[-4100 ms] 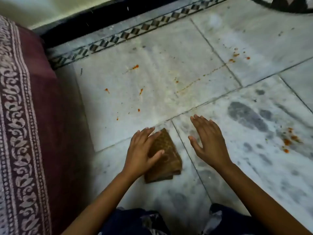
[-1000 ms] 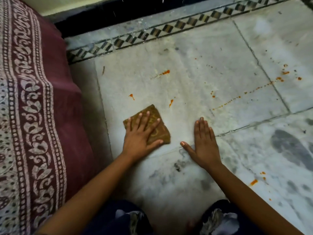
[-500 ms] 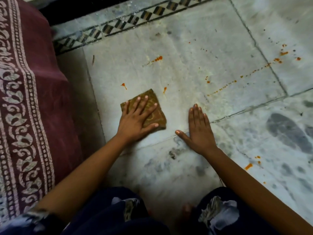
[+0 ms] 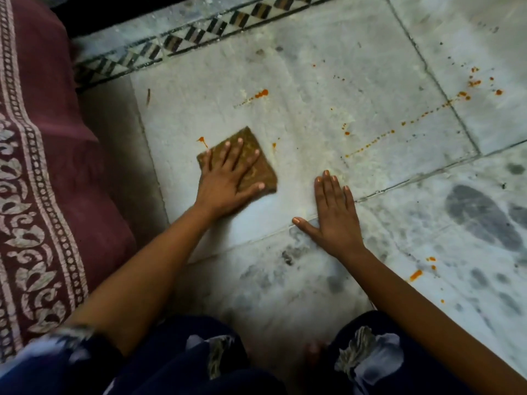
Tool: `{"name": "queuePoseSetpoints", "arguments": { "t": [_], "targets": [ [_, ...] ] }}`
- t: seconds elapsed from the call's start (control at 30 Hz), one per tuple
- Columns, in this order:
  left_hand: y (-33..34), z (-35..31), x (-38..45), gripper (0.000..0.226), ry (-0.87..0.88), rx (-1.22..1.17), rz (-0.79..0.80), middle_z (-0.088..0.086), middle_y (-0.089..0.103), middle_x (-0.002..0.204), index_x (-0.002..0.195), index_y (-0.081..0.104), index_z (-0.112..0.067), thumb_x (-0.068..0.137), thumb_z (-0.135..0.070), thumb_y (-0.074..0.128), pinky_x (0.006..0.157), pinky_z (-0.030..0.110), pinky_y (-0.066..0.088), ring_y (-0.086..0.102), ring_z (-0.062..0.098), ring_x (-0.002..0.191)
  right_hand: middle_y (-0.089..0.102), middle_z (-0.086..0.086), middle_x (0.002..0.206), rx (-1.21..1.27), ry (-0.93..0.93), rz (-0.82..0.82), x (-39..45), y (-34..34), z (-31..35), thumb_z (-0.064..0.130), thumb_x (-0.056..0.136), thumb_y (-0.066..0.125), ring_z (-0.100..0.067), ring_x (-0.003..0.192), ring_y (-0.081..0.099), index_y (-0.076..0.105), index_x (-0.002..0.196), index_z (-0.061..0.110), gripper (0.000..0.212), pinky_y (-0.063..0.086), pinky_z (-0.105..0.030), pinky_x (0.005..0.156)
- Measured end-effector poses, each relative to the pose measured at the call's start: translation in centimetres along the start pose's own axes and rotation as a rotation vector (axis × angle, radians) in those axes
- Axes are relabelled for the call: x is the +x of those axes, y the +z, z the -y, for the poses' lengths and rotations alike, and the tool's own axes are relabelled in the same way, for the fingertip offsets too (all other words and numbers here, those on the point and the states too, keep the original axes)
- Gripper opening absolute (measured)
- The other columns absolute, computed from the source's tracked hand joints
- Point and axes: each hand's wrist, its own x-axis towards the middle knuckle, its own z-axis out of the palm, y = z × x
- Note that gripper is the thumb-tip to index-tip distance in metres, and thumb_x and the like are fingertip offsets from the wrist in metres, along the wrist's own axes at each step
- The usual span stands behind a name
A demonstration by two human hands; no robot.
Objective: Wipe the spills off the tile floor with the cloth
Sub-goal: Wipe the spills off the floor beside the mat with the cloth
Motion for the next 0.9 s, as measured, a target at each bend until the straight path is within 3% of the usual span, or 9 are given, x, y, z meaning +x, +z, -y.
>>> {"name": "queuePoseSetpoints", "arguments": {
  "t": [0.13,0.33,0.47,0.57,0.7,0.8,0.9],
  "targets": [
    [-0.9,-2.1,5.7,0.081,0.01,0.017,-0.021,0.001,0.004,0.159,0.146,0.015,-0.041,0.073,-0.077,0.012,0.112,0.053,-0.005,0.001,0.025,0.146,0.013,-0.017,0.155,-0.02,0.009,-0.057,0.0,0.2,0.1,0.072,0.086,0.016,-0.026,0.142,0.008,0.018,0.148,0.007,0.09,-0.001,-0.04,0.114],
    [1.0,-3.6,1.3,0.077,0.332,0.098,-0.044,0.004,0.017,0.157,0.145,0.024,-0.037,0.078,-0.075,0.025,0.113,0.052,0.0,0.015,0.028,0.144,0.013,-0.016,0.155,0.019,0.181,-0.188,1.1,-0.4,-1.9,0.058,0.091,0.023,-0.029,0.143,0.011,0.016,0.148,0.006,0.078,-0.003,-0.038,0.115],
    [-0.2,-0.8,1.7,0.079,0.195,0.066,-0.012,0.0,0.013,0.158,0.145,0.023,-0.039,0.075,-0.077,0.021,0.113,0.051,-0.002,0.011,0.025,0.145,0.015,-0.016,0.155,-0.024,0.167,-0.186,1.2,0.1,-2.5,0.055,0.092,0.026,-0.028,0.143,0.012,0.017,0.148,0.006,0.075,0.004,-0.042,0.116],
    [-1.2,-2.5,5.7,0.083,0.107,0.04,0.028,-0.001,0.005,0.159,0.146,0.017,-0.042,0.072,-0.079,0.015,0.112,0.055,-0.004,0.001,0.025,0.146,0.015,-0.016,0.155,-0.031,0.166,-0.179,1.2,-0.1,-2.5,0.054,0.092,0.026,-0.028,0.143,0.012,0.017,0.148,0.006,0.074,0.005,-0.043,0.116],
    [-0.2,-5.6,5.3,0.079,0.236,0.07,0.003,0.003,0.009,0.158,0.146,0.017,-0.039,0.076,-0.076,0.017,0.112,0.055,-0.003,0.005,0.027,0.145,0.015,-0.015,0.155,-0.018,0.164,-0.179,1.3,-0.3,-2.7,0.054,0.091,0.026,-0.028,0.143,0.012,0.017,0.148,0.007,0.074,0.006,-0.042,0.116],
    [1.2,-3.5,1.6,0.077,0.367,0.11,-0.044,0.002,0.016,0.157,0.146,0.022,-0.037,0.08,-0.076,0.022,0.113,0.048,-0.001,0.014,0.024,0.144,0.016,-0.015,0.155,-0.032,0.166,-0.186,1.1,0.0,-2.7,0.054,0.092,0.026,-0.028,0.143,0.013,0.018,0.148,0.007,0.074,0.007,-0.043,0.116],
    [0.4,-1.2,2.2,0.081,0.256,0.081,-0.037,0.001,0.015,0.157,0.145,0.02,-0.039,0.077,-0.081,0.015,0.114,0.049,-0.001,0.012,0.025,0.145,0.016,-0.015,0.155,-0.035,0.16,-0.195,1.1,0.1,-2.7,0.054,0.092,0.027,-0.027,0.143,0.013,0.018,0.148,0.006,0.074,0.008,-0.044,0.116]
  ]
}}
